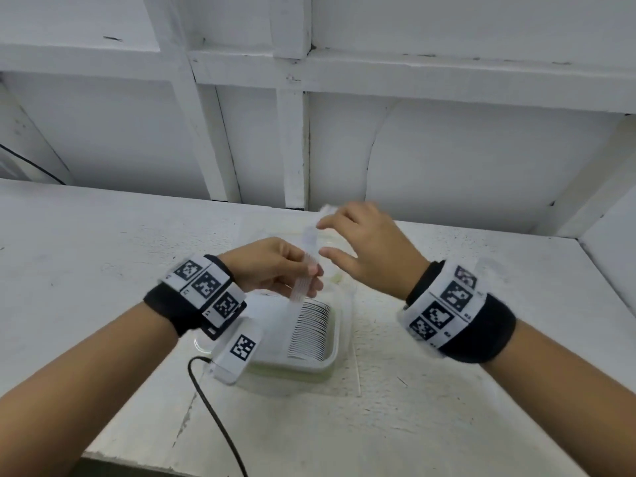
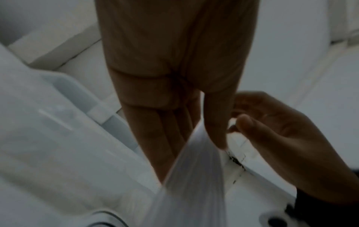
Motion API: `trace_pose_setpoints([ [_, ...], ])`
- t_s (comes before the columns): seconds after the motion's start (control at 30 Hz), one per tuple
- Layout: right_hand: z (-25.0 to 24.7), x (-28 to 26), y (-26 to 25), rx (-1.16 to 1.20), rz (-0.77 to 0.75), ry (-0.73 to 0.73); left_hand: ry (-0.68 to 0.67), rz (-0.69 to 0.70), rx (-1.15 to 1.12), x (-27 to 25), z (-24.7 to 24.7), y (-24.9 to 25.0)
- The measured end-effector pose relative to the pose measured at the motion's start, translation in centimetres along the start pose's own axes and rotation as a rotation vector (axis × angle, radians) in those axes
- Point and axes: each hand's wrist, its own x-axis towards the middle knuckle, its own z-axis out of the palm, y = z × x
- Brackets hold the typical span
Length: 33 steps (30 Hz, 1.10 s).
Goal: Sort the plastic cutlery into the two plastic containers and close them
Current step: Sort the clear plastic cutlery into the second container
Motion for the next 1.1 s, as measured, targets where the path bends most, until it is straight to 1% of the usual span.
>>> trace_pose_setpoints([
  [0.07,-0.3,0.1,0.9,-0.142,-0.21,-0.025,-0.125,-0.04,0.163,-0.3,-0.4,0.6],
  [0.13,-0.4,0.2,1.3,-0.227,-0.321,-0.119,-0.193,-0.062,0.247,-0.1,-0.5,1.2],
  [0.2,-0.1,0.1,1.5,-0.23,-0.341,-0.214,-0.239,-0.084,0.309,0.2,-0.6,1.7],
  [0.27,0.1,0.1,1.1,-0.214,-0.297,-0.333,-0.268,-0.103,0.387,0.6,-0.7,2.0],
  [0.3,0.2,0.0,1.1,-0.196,-0.27,-0.359,-0.275,-0.108,0.426,0.8,-0.8,2.1],
  [0.37,0.5,-0.1,1.3,-0.173,-0.252,-0.366,-0.278,-0.112,0.475,1.2,-1.0,2.2],
  [0.43,0.7,0.0,1.5,-0.171,-0.285,-0.365,-0.261,-0.11,0.47,1.5,-1.3,2.2],
  [0.47,0.8,0.1,1.4,-0.161,-0.277,-0.369,-0.242,-0.104,0.457,1.6,-1.5,2.1],
  [0.53,1.0,0.5,1.8,-0.195,-0.229,-0.373,-0.182,-0.076,0.445,1.6,-1.9,2.0],
  [0.6,1.0,0.7,1.9,-0.089,-0.154,-0.356,-0.116,-0.031,0.45,1.6,-2.3,1.9],
  [0.67,1.6,1.0,2.1,-0.002,-0.116,-0.325,-0.047,0.014,0.489,1.5,-2.9,1.9],
  [0.7,2.1,1.1,2.6,-0.01,-0.115,-0.297,0.003,0.039,0.538,1.5,-3.4,1.9],
  [0.77,3.1,1.8,3.4,0.015,-0.059,-0.311,0.173,0.104,0.643,1.6,-4.8,1.6],
  [0.83,4.0,2.5,4.0,0.039,0.019,-0.319,0.405,0.143,0.626,1.9,-6.7,0.9],
  [0.9,5.1,3.2,4.7,0.071,0.104,-0.368,0.622,0.105,0.478,2.2,-8.7,-0.3],
  [0.93,5.7,3.6,4.9,0.091,0.146,-0.397,0.69,0.053,0.419,2.3,-9.6,-1.0],
  [0.97,6.3,4.0,5.1,0.103,0.191,-0.43,0.721,-0.015,0.398,2.4,-10.4,-1.8],
  [1.03,7.4,4.8,5.2,0.126,0.262,-0.476,0.699,-0.16,0.421,2.6,-11.6,-3.3],
  [1.1,8.4,5.5,4.9,0.152,0.312,-0.501,0.643,-0.243,0.432,3.0,-12.0,-4.3],
])
